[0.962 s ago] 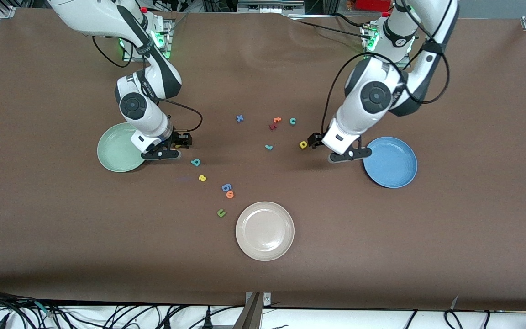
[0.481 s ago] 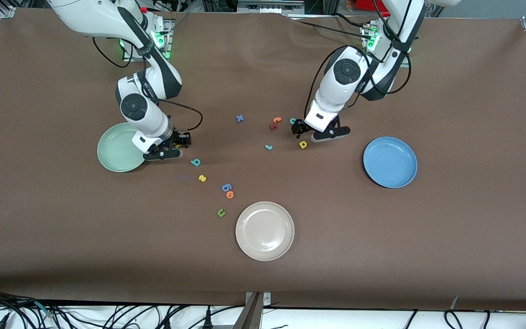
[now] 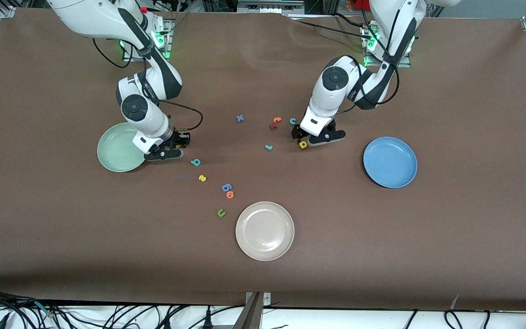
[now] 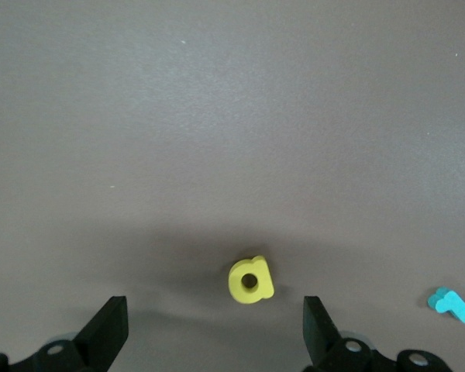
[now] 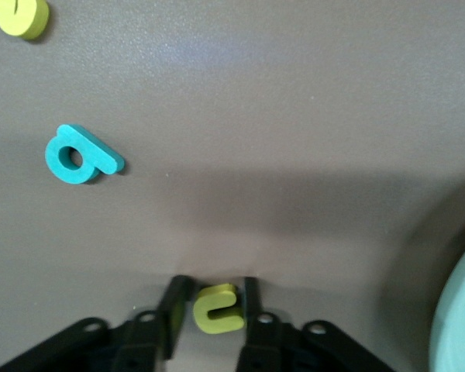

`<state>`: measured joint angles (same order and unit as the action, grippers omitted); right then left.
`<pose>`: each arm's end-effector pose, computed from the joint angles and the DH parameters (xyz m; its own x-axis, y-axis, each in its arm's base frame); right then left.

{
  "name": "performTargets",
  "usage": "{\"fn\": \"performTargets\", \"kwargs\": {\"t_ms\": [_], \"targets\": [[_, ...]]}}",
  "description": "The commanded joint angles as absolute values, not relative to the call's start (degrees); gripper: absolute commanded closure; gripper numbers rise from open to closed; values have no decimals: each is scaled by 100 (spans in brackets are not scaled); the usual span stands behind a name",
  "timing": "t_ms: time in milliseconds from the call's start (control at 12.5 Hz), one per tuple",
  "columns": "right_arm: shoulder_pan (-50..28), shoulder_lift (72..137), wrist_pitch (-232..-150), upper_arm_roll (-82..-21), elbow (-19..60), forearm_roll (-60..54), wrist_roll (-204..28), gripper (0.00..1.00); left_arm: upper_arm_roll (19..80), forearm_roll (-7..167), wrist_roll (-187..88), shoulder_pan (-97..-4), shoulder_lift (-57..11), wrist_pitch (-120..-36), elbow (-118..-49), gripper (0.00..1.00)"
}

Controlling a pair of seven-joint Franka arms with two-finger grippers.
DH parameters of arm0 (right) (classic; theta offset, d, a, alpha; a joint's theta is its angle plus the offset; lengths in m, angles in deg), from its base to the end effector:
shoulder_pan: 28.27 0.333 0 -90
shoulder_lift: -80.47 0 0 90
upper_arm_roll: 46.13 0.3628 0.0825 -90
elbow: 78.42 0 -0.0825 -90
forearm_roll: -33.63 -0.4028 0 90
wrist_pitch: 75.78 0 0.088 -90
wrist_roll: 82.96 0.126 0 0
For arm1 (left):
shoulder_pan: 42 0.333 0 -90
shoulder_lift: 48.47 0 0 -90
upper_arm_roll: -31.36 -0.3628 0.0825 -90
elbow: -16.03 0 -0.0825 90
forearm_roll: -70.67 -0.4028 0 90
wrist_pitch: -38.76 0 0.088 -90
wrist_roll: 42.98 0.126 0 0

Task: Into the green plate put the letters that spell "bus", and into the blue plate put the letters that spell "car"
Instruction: 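Place the u on the green plate while the left gripper grasps yellow a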

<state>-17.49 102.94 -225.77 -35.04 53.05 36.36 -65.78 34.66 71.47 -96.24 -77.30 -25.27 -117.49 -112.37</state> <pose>0.5055 0.2070 0.1834 0.9910 0.1124 -0.0723 0.1103 -0.9934 -0.0324 0.4541 -0.3623 0.2008 0.9621 0.2715 0.0251 0.2686 -0.9597 0.0827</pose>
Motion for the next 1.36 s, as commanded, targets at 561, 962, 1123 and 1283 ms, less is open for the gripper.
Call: {"fn": "performTargets", "kwargs": {"t_ms": [561, 962, 1123, 1283], "targets": [[-1755, 9481, -21591, -3821, 5053, 3645, -6706, 100, 3399, 6785, -10046, -7874, -1868, -10608, -10095, 9], [-1755, 9189, -20858, -4838, 4876, 3653, -7221, 100, 3391, 6785, -10037, -7865, -1868, -10608, -10095, 33], [-1781, 9443, -20867, -5340, 4885, 3653, -7627, 100, 3391, 6785, -10037, -7865, -1833, -10608, -10086, 40], [-1807, 9707, -20919, -5561, 4885, 3653, -7874, 100, 3391, 6785, -10037, -7874, -1815, -10608, -10086, 43]]}}
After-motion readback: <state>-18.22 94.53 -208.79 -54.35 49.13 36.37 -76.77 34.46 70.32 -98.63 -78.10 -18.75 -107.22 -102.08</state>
